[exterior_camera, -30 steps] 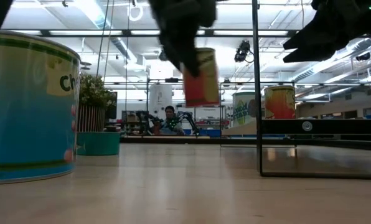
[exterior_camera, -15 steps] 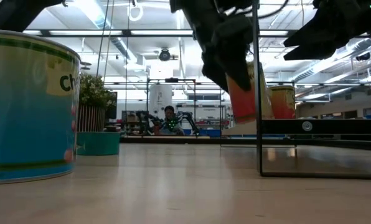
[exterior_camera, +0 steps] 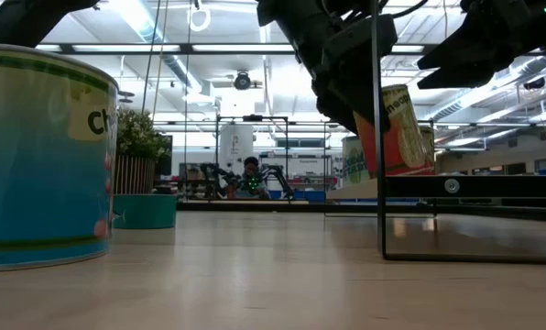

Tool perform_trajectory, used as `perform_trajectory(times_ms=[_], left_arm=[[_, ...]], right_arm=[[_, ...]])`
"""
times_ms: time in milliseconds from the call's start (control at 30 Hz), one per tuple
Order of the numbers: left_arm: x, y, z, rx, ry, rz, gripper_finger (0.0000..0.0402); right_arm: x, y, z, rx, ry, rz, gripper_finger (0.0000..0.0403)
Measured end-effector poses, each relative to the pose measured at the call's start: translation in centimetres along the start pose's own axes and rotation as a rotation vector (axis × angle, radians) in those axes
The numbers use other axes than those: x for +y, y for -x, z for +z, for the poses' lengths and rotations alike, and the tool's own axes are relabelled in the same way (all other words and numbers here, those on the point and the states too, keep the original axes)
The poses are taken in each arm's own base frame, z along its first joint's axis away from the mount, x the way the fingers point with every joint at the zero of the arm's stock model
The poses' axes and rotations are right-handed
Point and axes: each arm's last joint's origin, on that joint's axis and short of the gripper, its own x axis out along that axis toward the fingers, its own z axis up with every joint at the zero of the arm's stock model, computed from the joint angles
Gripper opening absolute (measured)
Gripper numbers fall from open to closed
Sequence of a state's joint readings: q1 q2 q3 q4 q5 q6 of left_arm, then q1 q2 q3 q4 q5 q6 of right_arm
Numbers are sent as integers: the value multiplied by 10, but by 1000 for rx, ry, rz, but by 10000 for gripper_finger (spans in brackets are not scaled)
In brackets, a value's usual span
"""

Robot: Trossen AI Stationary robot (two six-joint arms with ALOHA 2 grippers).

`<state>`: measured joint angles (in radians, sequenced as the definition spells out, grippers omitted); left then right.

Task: Pick and place cans onto a shelf
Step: Put the canned pineapple on the shelf

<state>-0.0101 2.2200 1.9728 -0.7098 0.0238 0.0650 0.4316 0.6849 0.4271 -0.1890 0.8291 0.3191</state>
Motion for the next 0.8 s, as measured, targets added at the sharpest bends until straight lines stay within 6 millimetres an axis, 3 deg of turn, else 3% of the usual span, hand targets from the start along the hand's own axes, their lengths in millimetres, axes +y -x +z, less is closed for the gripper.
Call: perform_trajectory(times_ms=[467, 800], left_arm=[[12, 0, -1, 1, 52, 30, 316], [17, 0, -4, 28, -4, 44, 316]], right_arm=[[0, 0, 0, 0, 0, 0, 388], [0, 0, 0, 0, 0, 0, 388]])
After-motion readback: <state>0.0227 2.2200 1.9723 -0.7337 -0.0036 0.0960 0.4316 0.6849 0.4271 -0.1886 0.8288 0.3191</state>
